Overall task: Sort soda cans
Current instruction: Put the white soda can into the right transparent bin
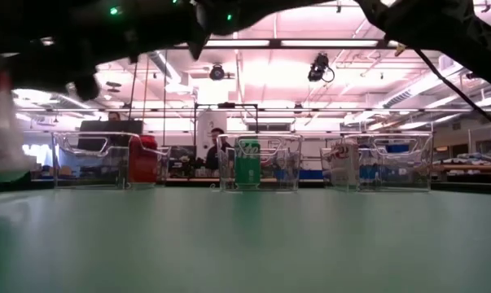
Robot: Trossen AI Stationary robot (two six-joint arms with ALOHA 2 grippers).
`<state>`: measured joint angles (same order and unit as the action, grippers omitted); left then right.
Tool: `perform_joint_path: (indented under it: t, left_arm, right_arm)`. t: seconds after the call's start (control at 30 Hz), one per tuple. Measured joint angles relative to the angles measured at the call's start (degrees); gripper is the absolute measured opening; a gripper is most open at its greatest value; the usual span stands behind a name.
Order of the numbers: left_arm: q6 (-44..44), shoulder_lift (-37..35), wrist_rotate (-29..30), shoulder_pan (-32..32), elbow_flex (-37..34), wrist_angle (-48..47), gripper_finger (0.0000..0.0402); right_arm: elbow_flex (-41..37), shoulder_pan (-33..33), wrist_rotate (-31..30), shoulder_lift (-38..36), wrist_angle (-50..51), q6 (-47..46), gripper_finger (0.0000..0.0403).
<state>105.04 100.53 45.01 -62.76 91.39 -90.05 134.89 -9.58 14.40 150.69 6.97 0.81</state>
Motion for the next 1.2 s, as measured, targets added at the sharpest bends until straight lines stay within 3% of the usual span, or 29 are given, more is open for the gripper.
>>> perform_joint_path:
  t: [0.17,0.63,1.2]
  left_arm:
    - [-2.8,0.0,3.5,0.0,0.0,0.0,0.0000]
    - [-6.7,0.0,6.1,0.0,0.0,0.3,0.0000]
    - [-9.1,0.0,9.3,0.3,0.1,0.3,0.0000]
  right_arm:
    - [0.0,1.8,-2.7,-3.7,6.4,3.3,0.0307]
    - [0.0,7.9,-10.7,-14.4,19.8,8.7,0.0307]
    - [0.1,17.3,-26.7,-39.6,41.1,12.0,0.0307]
